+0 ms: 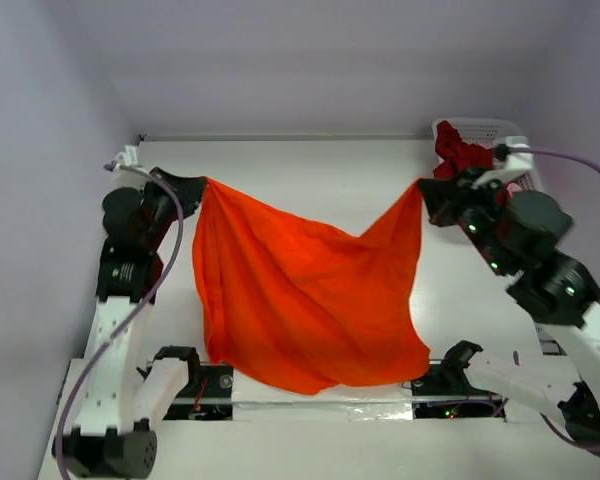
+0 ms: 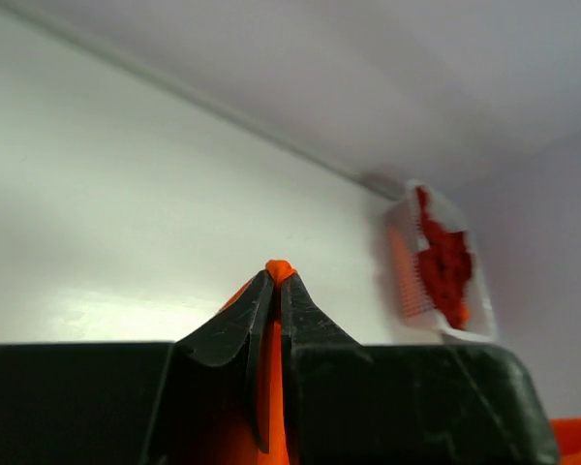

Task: Fold and stack the t-shirts
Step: Flatten the tshirt out

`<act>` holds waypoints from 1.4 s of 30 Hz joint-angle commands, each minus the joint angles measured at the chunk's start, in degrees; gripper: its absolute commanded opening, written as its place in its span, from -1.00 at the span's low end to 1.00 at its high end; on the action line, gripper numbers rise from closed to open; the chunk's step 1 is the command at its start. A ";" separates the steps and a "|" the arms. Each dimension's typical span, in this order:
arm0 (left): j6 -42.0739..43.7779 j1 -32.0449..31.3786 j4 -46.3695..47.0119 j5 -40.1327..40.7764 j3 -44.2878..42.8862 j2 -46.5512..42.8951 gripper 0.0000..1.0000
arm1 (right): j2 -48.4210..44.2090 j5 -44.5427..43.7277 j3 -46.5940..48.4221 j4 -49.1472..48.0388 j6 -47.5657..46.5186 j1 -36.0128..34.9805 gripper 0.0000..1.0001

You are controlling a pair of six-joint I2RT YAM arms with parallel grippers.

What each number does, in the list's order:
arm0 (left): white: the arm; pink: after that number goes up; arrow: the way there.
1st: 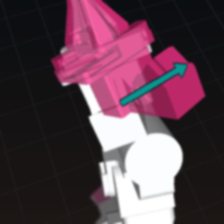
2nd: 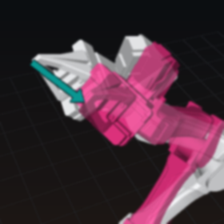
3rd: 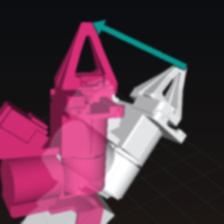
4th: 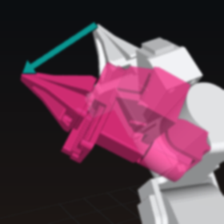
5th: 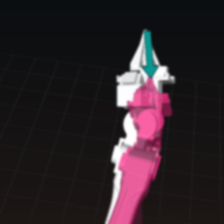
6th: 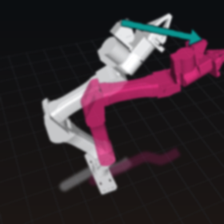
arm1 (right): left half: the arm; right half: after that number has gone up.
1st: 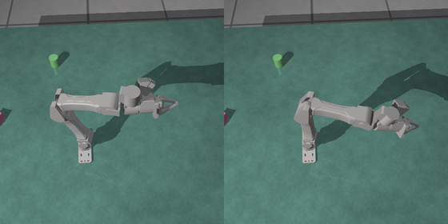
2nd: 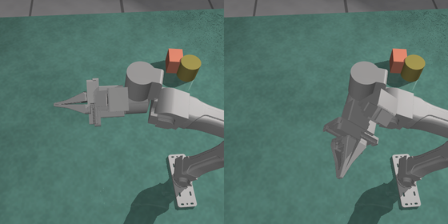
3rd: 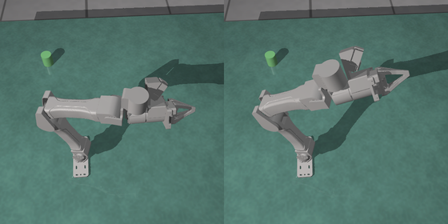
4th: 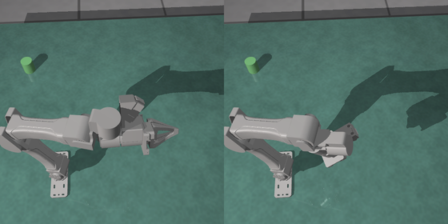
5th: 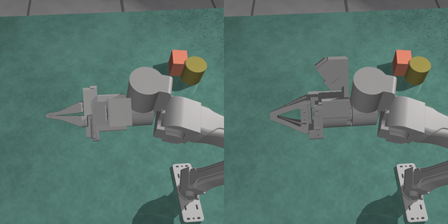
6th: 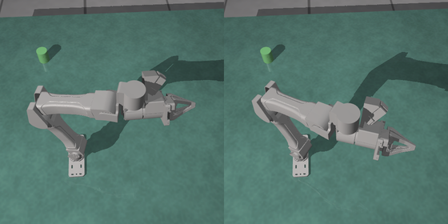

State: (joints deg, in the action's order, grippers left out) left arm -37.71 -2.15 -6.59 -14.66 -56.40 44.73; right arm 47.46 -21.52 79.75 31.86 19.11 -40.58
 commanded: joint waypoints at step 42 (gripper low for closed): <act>-1.73 2.07 4.31 -17.07 -16.10 -15.88 -1.00 | -0.59 16.31 9.41 -3.64 0.31 1.64 -1.00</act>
State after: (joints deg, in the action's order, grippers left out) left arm -36.34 -0.25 -2.37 -26.20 -70.72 33.43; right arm 53.43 -7.66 95.04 31.44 19.97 -38.96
